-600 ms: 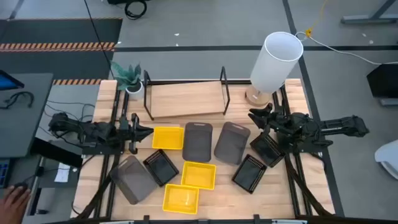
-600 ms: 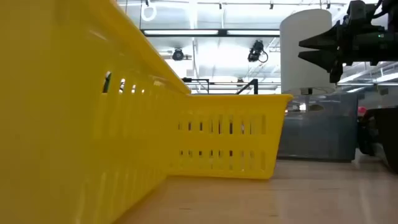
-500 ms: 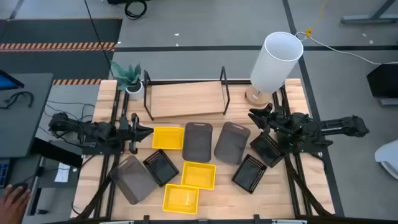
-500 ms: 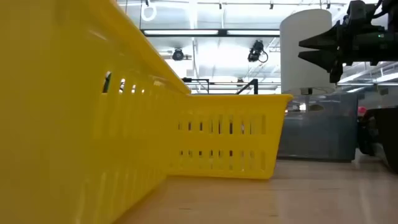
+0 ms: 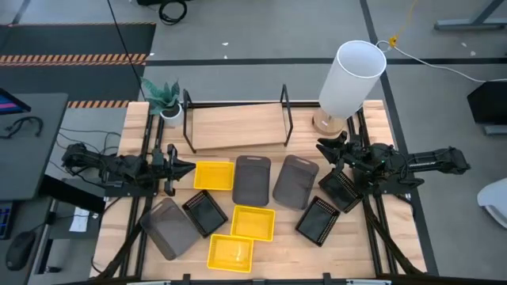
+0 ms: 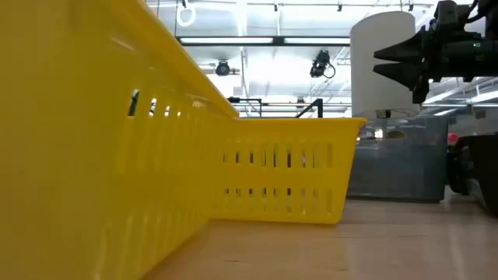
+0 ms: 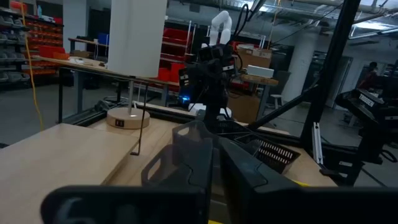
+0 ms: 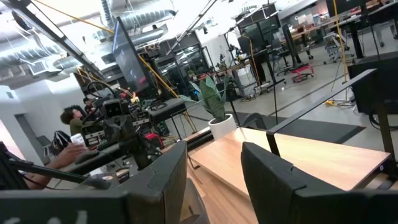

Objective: Stack baskets on shelf by color

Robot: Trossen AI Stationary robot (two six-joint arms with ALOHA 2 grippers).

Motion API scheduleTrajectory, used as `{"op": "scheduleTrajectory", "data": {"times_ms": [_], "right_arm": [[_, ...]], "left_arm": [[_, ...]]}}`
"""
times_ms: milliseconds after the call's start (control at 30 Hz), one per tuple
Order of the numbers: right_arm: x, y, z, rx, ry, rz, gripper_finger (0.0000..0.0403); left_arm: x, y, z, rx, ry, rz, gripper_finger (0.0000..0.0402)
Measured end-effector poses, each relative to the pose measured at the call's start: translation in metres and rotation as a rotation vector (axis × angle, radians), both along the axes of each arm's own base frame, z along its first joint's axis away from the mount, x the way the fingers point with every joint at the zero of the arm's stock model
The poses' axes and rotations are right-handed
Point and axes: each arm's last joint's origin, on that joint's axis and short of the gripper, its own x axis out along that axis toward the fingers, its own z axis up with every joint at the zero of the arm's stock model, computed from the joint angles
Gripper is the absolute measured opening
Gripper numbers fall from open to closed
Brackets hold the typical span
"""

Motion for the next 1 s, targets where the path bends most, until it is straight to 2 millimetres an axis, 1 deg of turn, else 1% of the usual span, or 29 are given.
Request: {"op": "scheduleTrajectory", "data": {"times_ms": [200, 467, 700, 1000], "right_arm": [[0.0000, 0.0000, -0.0001, 0.000, 0.000, 0.000, 0.0158], [0.0000, 0.0000, 0.0000, 0.000, 0.000, 0.000, 0.0158], [0.0000, 0.0000, 0.0000, 0.000, 0.000, 0.000, 0.0158], [0.0000, 0.0000, -0.0002, 0.000, 0.001, 0.000, 0.0158]], "left_arm": [[0.0000, 0.0000, 0.0001, 0.000, 0.000, 0.000, 0.0028], [0.0000, 0.0000, 0.0000, 0.000, 0.000, 0.000, 0.0036], [0.0000, 0.0000, 0.0000, 0.000, 0.000, 0.000, 0.0028], [0.0000, 0.0000, 0.0000, 0.000, 0.000, 0.000, 0.0035]]}}
